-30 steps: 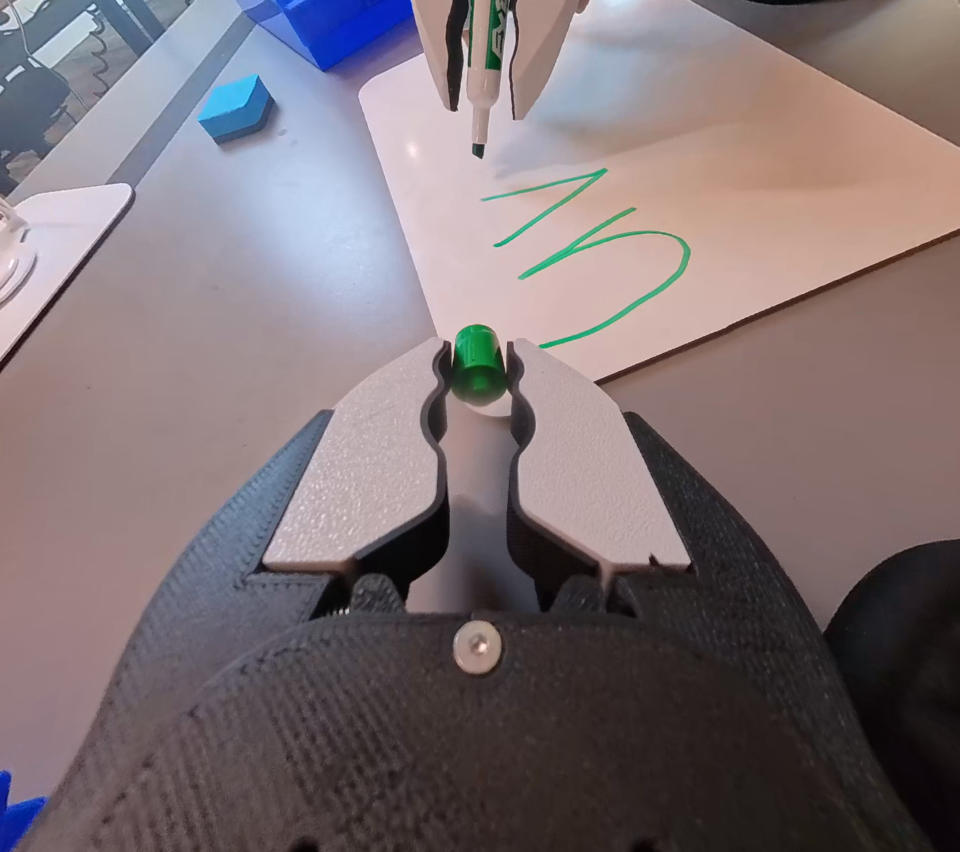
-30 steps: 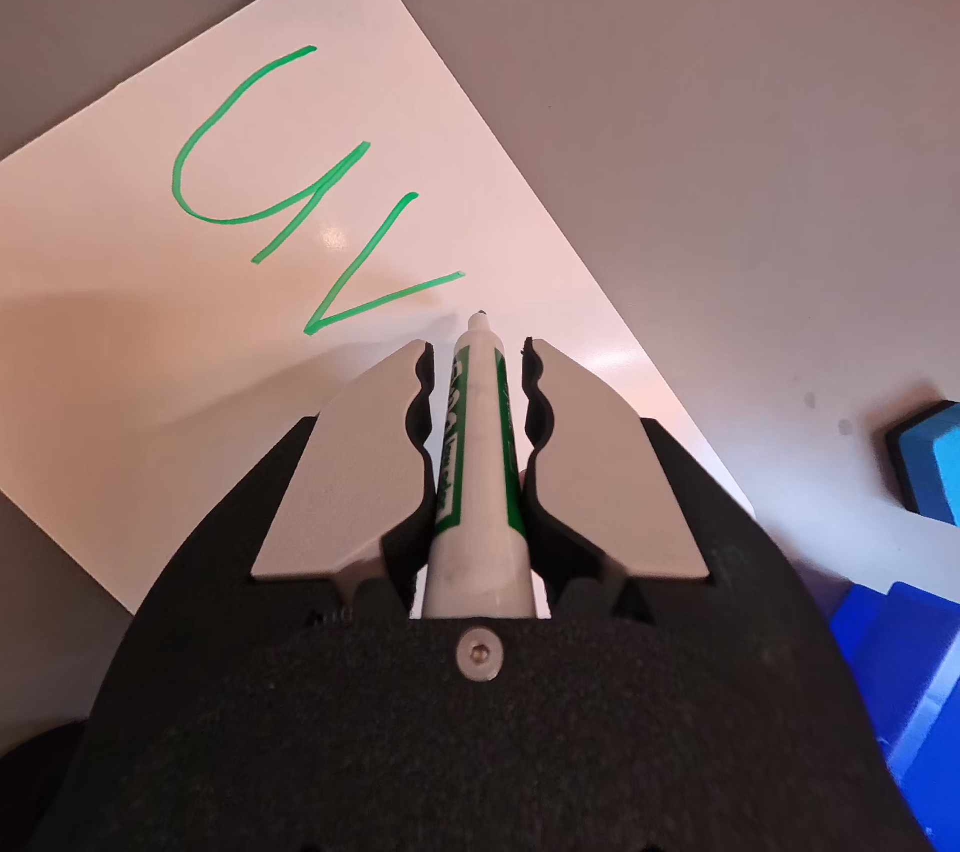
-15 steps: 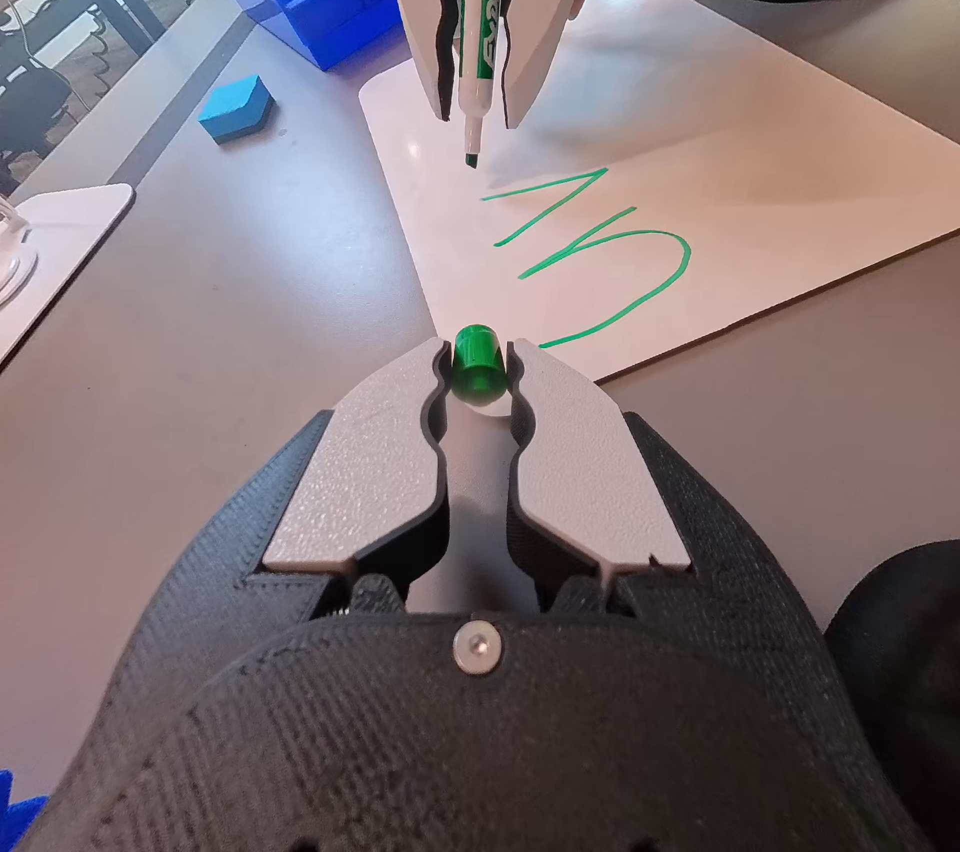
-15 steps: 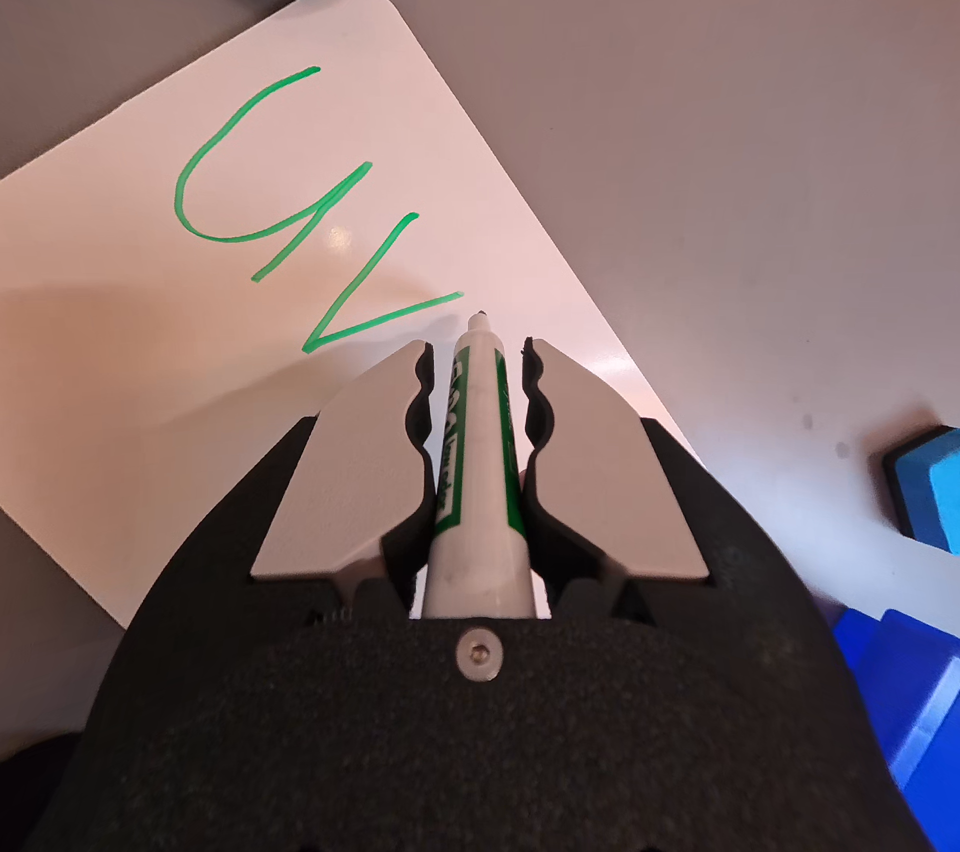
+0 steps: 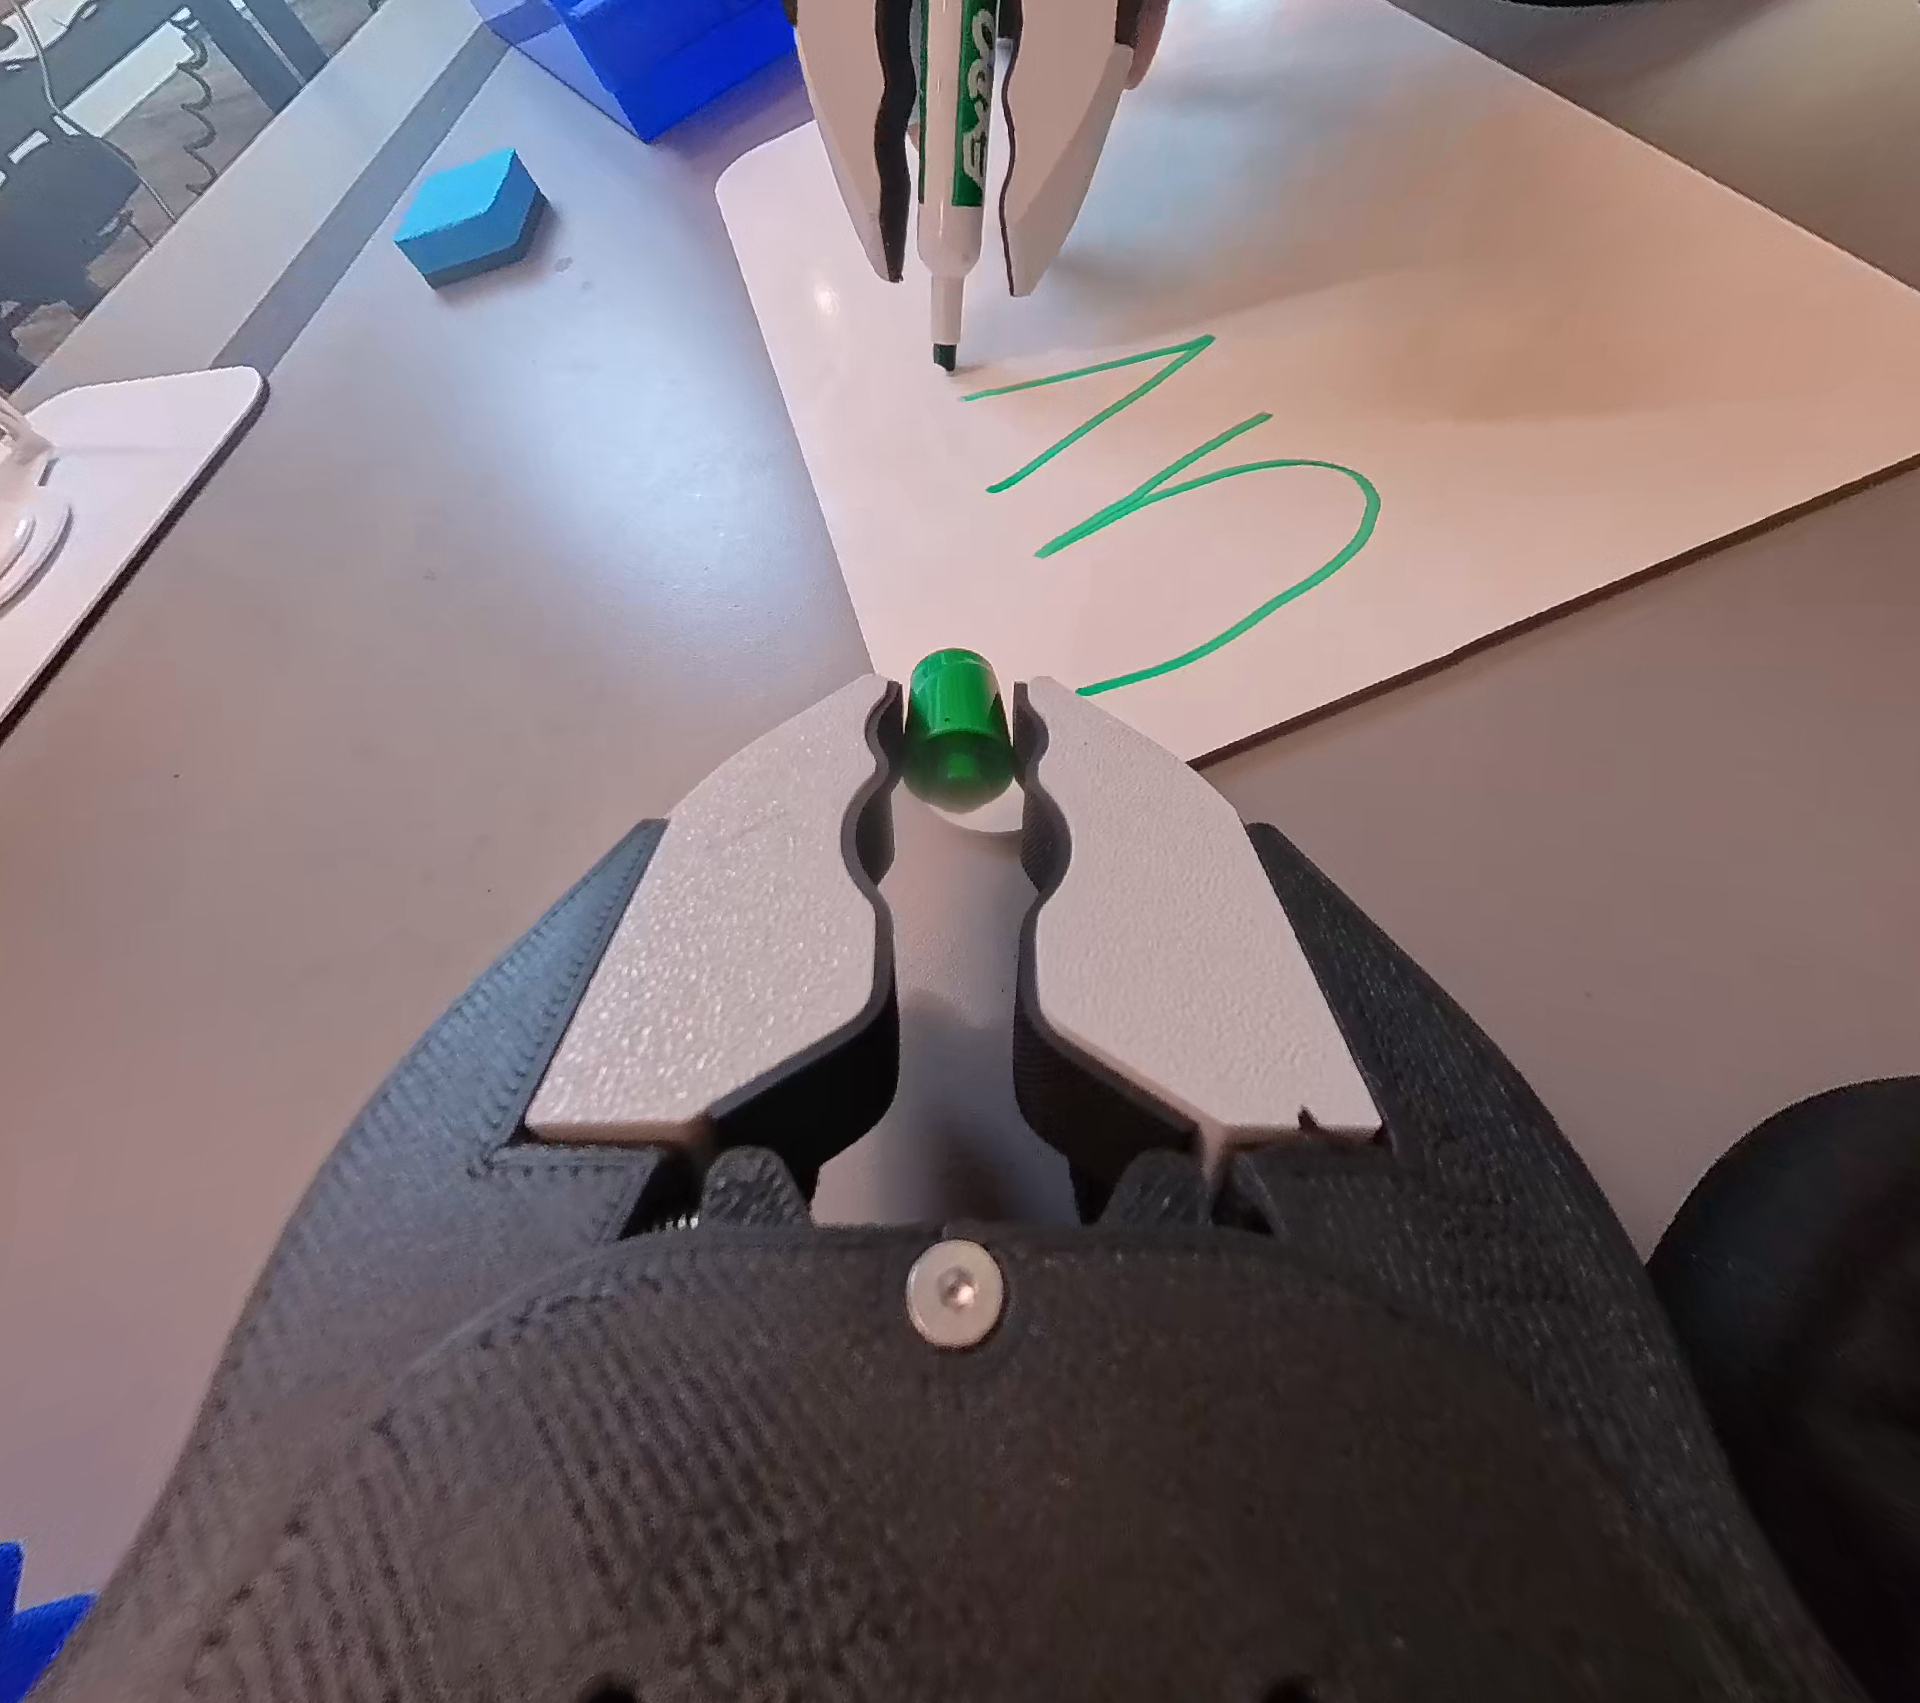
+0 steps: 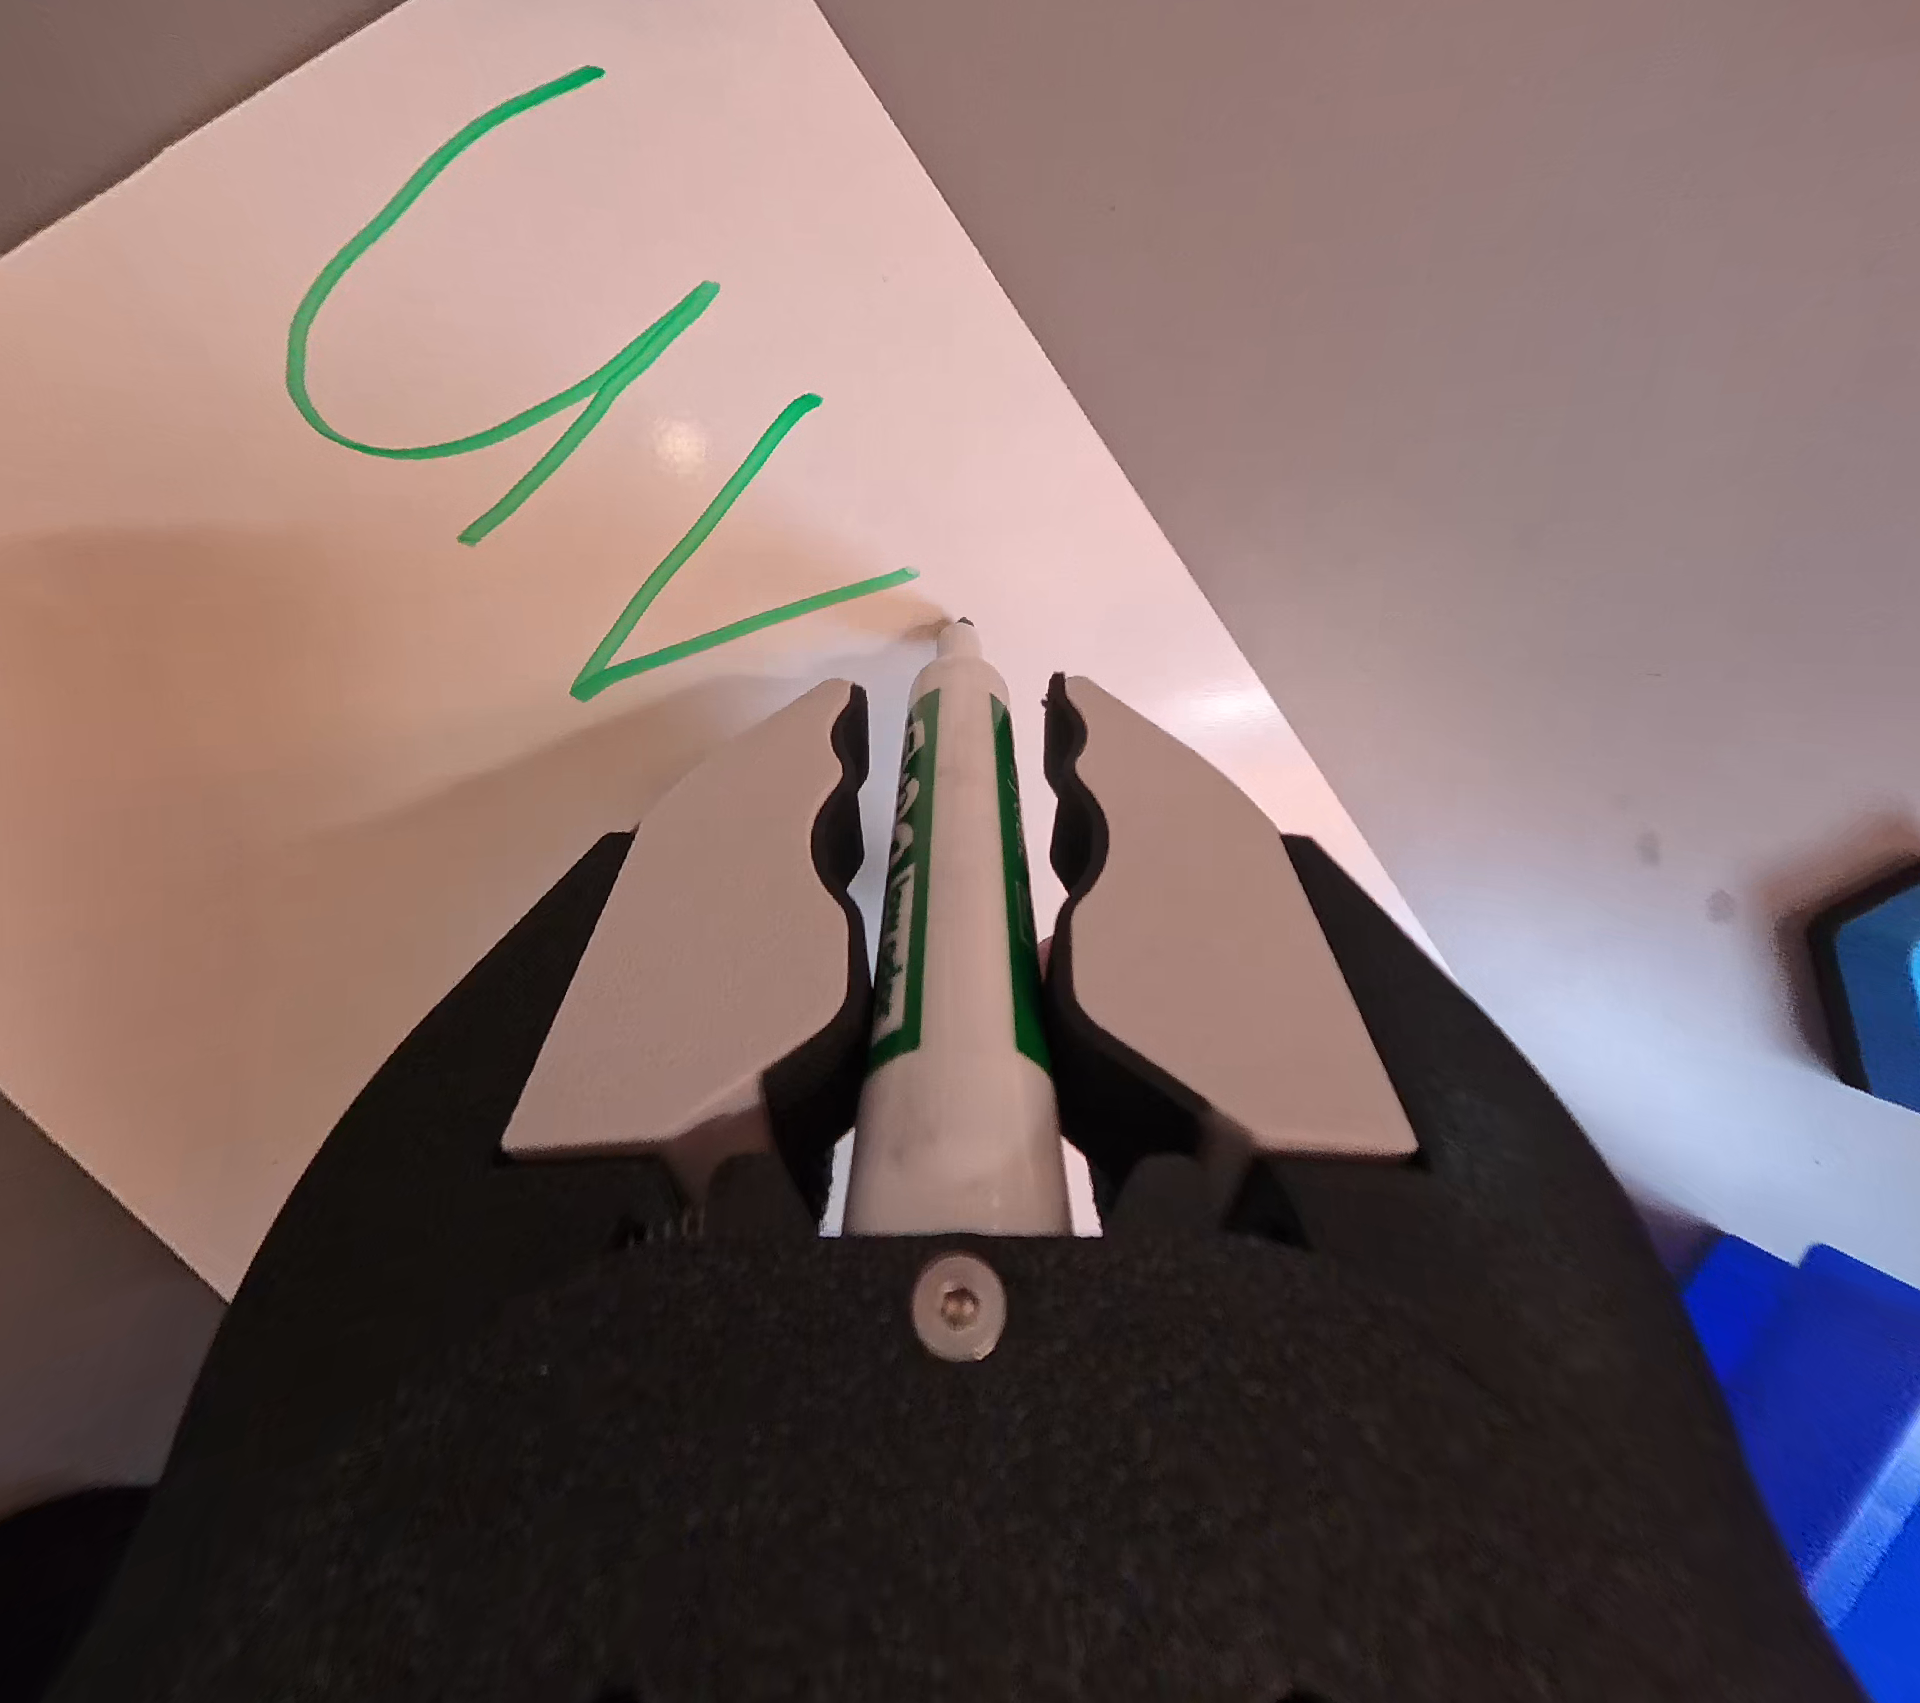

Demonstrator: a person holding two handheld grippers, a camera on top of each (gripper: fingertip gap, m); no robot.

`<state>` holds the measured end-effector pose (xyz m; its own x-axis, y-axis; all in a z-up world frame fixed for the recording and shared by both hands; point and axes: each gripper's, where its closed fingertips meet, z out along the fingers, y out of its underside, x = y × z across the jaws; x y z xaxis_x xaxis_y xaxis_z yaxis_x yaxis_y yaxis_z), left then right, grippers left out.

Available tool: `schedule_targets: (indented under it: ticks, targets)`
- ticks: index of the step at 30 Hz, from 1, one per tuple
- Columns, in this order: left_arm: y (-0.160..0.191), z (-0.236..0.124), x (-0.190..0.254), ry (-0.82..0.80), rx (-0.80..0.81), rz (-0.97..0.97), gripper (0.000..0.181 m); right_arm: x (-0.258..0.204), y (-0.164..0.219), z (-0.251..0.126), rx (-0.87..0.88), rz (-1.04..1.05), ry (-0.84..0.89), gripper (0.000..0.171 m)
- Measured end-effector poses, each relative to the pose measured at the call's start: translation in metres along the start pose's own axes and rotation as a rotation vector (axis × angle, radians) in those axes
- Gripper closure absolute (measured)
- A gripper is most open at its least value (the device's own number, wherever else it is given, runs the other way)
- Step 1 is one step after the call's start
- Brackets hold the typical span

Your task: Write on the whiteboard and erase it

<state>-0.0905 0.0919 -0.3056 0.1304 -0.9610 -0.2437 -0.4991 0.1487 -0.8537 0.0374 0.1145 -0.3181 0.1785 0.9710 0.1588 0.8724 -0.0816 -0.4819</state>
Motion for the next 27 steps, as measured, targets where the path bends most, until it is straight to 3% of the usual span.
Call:
schedule_targets:
  ticks: [20, 27]
  targets:
    - [0.001, 0.001, -0.001, 0.0, -0.006, 0.0, 0.161, -0.043, 0.035, -0.027, -0.069, 0.048, -0.017, 0.138]
    - [0.001, 0.001, -0.001, -0.001, -0.006, -0.001, 0.161, -0.036, 0.034, -0.026, -0.067, 0.038, 0.005, 0.138]
